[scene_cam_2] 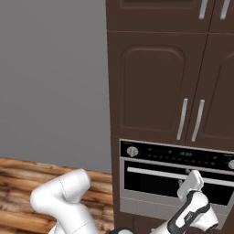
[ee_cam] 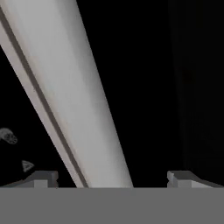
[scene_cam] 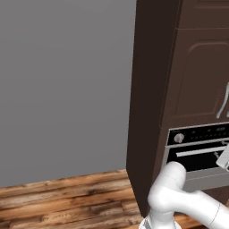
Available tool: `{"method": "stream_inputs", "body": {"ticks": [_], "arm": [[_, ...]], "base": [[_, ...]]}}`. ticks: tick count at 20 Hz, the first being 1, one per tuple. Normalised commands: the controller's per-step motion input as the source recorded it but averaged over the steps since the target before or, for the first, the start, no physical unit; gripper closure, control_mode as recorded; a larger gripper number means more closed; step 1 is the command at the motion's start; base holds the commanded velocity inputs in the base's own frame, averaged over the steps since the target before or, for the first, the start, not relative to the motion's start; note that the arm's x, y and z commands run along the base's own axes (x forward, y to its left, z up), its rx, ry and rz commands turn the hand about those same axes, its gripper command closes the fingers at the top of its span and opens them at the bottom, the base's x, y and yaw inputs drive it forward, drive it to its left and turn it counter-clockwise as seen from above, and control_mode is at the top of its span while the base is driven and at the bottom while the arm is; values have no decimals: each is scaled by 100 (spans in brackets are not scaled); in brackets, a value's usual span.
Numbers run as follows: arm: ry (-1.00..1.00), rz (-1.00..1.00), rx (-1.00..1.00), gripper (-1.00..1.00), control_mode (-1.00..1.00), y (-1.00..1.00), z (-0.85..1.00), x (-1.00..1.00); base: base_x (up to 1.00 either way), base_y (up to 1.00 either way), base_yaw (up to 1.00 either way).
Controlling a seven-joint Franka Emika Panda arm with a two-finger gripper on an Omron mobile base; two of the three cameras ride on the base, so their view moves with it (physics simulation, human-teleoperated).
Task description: Take the fish from the oven and place it on the plate on the counter.
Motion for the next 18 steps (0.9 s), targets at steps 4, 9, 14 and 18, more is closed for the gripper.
{"method": "stream_inputs", "body": {"ticks": [4, 9, 14, 18], "arm": [[0, 0, 0, -100, -100, -11, -42, 27], [0, 0, 0, -100, -100, -13, -24, 30], [0, 0, 1, -100, -100, -4, 0, 0], [0, 0, 0, 100, -100, 0, 0, 0]], "base": [[0, 0, 0], [0, 0, 0], [0, 0, 0], [0, 0, 0]]}}
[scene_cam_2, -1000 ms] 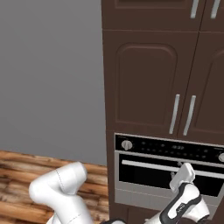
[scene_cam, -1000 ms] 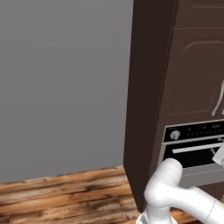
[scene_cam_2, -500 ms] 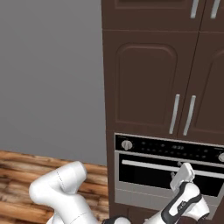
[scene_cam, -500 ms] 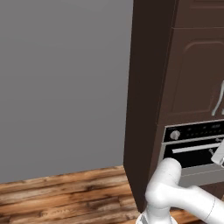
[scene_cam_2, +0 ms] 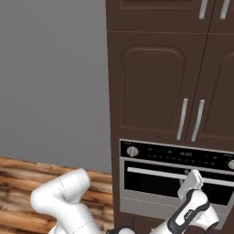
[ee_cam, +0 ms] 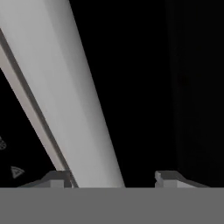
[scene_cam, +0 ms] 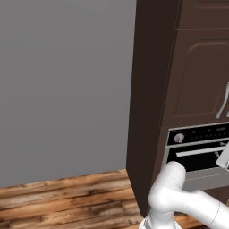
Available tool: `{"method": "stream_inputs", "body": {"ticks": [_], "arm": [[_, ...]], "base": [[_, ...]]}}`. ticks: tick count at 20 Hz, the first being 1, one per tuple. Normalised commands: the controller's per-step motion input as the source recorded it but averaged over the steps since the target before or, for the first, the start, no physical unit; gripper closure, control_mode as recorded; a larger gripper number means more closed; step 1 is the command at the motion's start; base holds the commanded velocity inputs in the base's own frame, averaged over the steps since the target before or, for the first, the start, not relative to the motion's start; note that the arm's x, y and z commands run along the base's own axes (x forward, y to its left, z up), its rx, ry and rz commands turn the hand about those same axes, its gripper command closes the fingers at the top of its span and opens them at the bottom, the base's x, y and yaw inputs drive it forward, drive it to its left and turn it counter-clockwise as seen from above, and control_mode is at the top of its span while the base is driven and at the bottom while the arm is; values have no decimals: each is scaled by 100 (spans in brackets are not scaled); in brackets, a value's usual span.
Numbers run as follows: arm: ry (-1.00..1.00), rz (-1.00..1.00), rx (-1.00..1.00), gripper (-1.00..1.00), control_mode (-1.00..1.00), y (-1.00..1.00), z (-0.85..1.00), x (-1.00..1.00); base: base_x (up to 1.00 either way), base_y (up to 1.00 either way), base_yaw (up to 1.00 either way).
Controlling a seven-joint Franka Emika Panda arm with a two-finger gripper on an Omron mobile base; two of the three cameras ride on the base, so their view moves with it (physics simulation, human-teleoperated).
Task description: Take the fish from the oven and place it on the plate on the counter.
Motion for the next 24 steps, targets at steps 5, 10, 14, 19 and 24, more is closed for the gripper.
{"method": "stream_inputs", "body": {"ticks": [5, 10, 14, 19, 24], "arm": [[0, 0, 0, 100, -100, 0, 0, 0], [0, 0, 0, 100, -100, 0, -2, -2], [4, 0, 0, 100, -100, -13, -31, -28], [17, 0, 0, 100, -100, -11, -47, -24], [26, 0, 0, 100, -100, -5, -52, -22]], "base": [[0, 0, 0], [0, 0, 0], [0, 0, 0], [0, 0, 0], [0, 0, 0]]}}
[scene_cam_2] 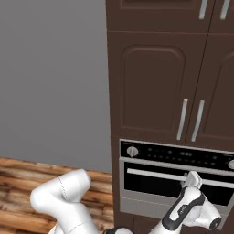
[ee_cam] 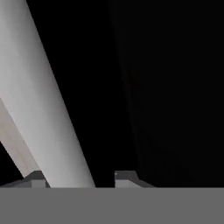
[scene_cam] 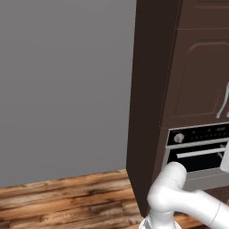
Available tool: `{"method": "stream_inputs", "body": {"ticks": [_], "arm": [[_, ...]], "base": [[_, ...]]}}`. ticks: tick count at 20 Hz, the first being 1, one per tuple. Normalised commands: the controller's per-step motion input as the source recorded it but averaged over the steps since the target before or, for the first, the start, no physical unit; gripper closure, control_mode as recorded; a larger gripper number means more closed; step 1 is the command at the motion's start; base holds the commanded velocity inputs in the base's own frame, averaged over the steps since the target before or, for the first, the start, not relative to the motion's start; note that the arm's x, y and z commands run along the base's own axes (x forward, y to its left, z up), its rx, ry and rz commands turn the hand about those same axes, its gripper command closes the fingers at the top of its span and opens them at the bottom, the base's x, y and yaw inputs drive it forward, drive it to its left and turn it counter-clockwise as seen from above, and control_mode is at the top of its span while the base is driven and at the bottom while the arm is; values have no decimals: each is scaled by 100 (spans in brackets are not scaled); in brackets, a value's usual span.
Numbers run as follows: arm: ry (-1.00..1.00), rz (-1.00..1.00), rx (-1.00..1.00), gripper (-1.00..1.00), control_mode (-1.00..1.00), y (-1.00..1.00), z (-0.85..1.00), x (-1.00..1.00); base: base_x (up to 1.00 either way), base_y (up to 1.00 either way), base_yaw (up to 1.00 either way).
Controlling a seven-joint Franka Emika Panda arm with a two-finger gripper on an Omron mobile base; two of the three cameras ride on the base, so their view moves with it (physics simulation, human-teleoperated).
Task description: Take the fish from the oven and place it on the plate on the counter.
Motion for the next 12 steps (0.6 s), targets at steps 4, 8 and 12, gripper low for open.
{"method": "stream_inputs", "body": {"ticks": [4, 8, 12], "arm": [[26, 0, 0, 100, -100, -10, -63, -31], [15, 0, 0, 100, -100, -19, -75, -55], [6, 0, 0, 100, -100, -21, -78, -72]], "base": [[0, 0, 0], [0, 0, 0], [0, 0, 0]]}}
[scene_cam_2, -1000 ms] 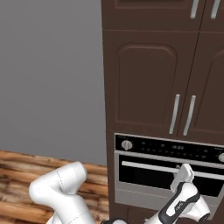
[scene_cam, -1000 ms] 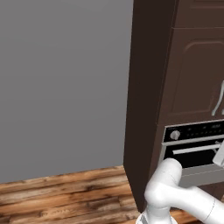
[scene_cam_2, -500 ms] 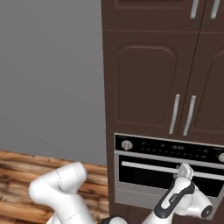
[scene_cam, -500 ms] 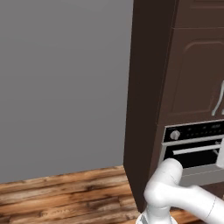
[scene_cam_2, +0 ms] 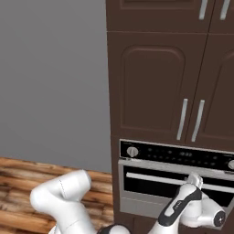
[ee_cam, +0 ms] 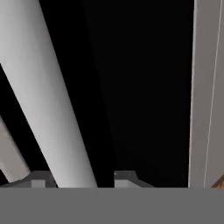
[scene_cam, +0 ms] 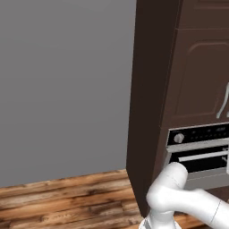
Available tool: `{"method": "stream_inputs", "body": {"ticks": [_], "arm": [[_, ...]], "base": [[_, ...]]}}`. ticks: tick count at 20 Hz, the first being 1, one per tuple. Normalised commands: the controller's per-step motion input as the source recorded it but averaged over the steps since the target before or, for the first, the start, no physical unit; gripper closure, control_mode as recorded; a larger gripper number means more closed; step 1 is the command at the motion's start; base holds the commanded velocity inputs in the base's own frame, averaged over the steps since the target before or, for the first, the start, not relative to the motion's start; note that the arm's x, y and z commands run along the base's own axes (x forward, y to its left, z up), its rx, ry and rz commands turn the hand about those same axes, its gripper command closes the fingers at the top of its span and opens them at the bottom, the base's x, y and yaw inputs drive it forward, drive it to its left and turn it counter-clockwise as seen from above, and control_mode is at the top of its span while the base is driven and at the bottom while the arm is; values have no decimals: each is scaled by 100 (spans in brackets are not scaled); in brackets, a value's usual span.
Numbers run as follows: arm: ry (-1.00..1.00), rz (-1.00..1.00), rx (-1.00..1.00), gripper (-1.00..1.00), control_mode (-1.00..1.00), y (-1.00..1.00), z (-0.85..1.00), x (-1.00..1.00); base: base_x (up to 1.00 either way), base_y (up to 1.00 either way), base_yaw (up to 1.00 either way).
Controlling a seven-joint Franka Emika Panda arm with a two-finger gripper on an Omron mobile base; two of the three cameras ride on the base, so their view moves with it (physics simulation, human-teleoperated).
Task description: Take the fish from the oven and place it on the plate on the counter.
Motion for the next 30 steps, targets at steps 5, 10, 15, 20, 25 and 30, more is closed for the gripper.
{"method": "stream_inputs", "body": {"ticks": [5, 10, 15, 20, 25, 30], "arm": [[5, 0, 0, 100, -100, -23, -80, -80], [10, 0, 0, 100, -100, -23, -81, -82], [10, 0, 0, 100, -100, -24, -90, -86], [9, 0, 0, 100, -100, -26, -88, -85], [4, 0, 0, 100, -100, -22, -45, -72], [-1, 0, 0, 100, -100, -7, 28, -36]], "base": [[0, 0, 0], [0, 0, 0], [0, 0, 0], [0, 0, 0], [0, 0, 0], [0, 0, 0]]}}
